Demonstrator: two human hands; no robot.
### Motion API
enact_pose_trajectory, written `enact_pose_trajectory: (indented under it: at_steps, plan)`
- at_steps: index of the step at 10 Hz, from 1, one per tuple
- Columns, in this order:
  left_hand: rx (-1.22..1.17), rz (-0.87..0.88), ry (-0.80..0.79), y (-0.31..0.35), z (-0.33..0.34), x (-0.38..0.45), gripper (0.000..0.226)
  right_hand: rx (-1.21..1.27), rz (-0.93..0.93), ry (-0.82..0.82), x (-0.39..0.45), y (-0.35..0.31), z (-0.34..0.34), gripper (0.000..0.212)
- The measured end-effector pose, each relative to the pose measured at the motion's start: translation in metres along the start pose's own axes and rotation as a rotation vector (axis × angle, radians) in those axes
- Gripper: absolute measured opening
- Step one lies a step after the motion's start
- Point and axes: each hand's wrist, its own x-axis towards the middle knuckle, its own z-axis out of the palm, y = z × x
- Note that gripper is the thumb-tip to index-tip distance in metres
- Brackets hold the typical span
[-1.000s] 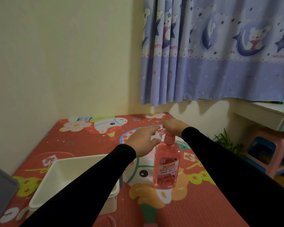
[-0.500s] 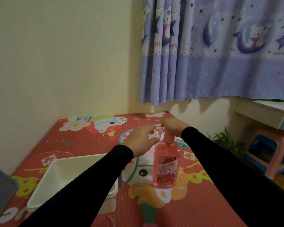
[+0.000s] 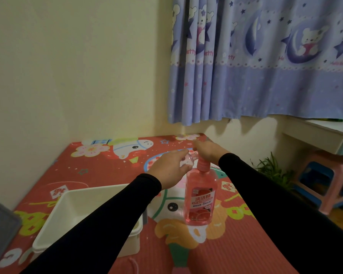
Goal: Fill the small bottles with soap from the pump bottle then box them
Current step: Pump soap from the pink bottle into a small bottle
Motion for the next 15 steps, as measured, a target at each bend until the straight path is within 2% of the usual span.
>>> enact_pose_trajectory:
  at_steps: [1,2,3,4,5,7,8,9,11,12,15]
  plan:
    - [-0.005,0.022,0.012,0.003,-0.006,0.002,0.042,0.029,-0.012,-0.004,0.002,-0.004,-0.007,0.05]
    - [-0.035,0.046,0.024,0.007,-0.013,0.003,0.048,0.028,-0.013,-0.01,0.002,-0.01,-0.012,0.05]
    - [-0.017,0.043,0.031,0.005,-0.008,0.002,0.04,0.023,-0.014,-0.008,0.005,-0.006,-0.007,0.047]
    - [-0.004,0.018,-0.003,0.0,-0.001,0.0,0.047,0.001,-0.023,-0.006,0.004,-0.002,0.001,0.044]
    - [-0.005,0.01,-0.017,-0.001,-0.001,0.002,0.041,-0.017,-0.004,-0.012,0.003,-0.002,-0.001,0.046]
    - [0.004,0.046,0.0,0.006,-0.015,0.006,0.045,-0.078,-0.067,0.031,-0.004,-0.011,-0.014,0.043]
    - [0.005,0.045,0.013,0.004,-0.009,0.004,0.035,-0.1,-0.084,0.011,0.003,-0.006,-0.008,0.043]
    - [0.032,0.014,-0.008,0.001,-0.003,0.002,0.041,-0.061,-0.063,-0.014,0.001,-0.003,-0.001,0.045]
    - [0.01,0.028,-0.002,0.004,-0.008,0.004,0.026,-0.046,-0.053,-0.016,0.0,-0.007,-0.007,0.047]
    - [0.0,0.046,0.009,0.008,-0.016,0.004,0.037,-0.038,-0.055,-0.005,0.004,-0.011,-0.012,0.049]
    - [0.053,0.015,-0.016,0.001,-0.003,0.001,0.045,0.024,-0.022,-0.053,0.004,-0.002,0.001,0.044]
